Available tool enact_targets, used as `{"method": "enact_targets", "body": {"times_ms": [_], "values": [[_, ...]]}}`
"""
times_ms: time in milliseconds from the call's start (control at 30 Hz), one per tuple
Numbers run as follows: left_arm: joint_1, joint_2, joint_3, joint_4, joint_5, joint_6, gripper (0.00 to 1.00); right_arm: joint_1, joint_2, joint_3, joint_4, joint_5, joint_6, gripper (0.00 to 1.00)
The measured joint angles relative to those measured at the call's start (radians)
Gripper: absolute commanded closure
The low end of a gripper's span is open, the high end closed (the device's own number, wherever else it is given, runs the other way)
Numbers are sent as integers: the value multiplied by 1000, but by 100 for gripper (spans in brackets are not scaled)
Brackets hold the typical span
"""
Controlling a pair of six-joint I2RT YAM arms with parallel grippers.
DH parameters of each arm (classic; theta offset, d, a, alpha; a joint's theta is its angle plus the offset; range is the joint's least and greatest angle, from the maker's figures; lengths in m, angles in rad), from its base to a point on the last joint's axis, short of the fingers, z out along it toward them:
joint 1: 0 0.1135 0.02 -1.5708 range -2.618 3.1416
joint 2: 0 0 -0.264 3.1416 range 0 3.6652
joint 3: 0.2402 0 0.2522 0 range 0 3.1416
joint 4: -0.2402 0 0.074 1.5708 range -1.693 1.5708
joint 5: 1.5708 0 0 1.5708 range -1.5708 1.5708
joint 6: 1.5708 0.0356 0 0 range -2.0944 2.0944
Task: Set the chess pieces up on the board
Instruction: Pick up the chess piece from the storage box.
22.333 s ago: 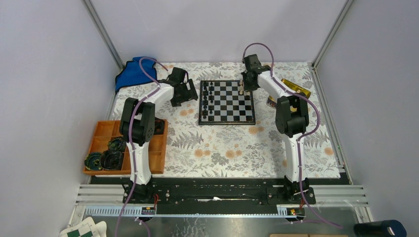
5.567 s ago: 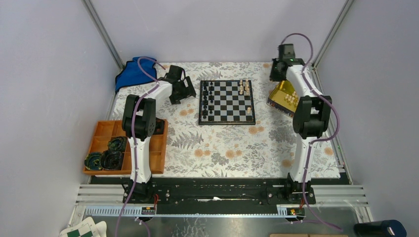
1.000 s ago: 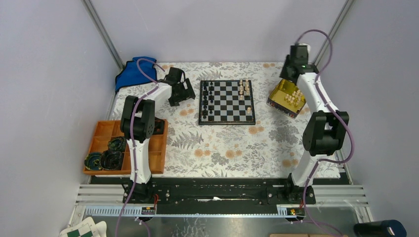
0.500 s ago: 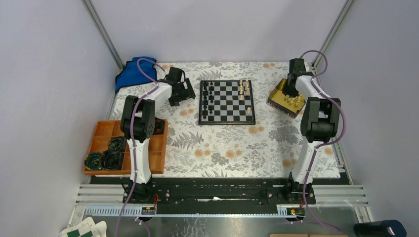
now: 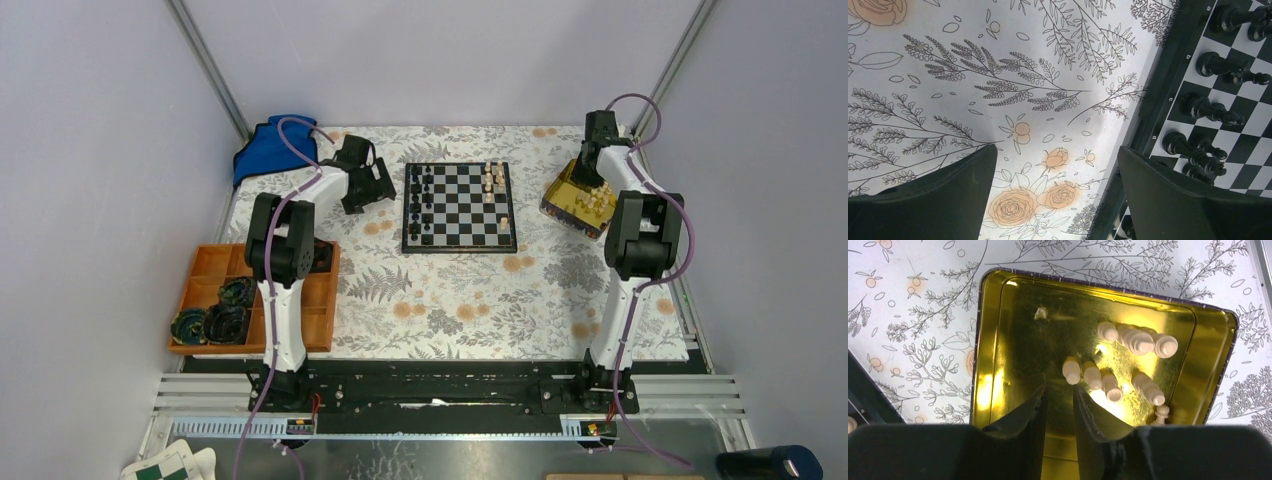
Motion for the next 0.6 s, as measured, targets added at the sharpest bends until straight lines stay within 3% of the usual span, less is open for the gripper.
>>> {"method": "enact_targets", "body": {"times_ms": [600], "values": [[7, 33, 48, -2, -1, 0, 1, -37, 103, 92, -11, -45, -3, 67]]}}
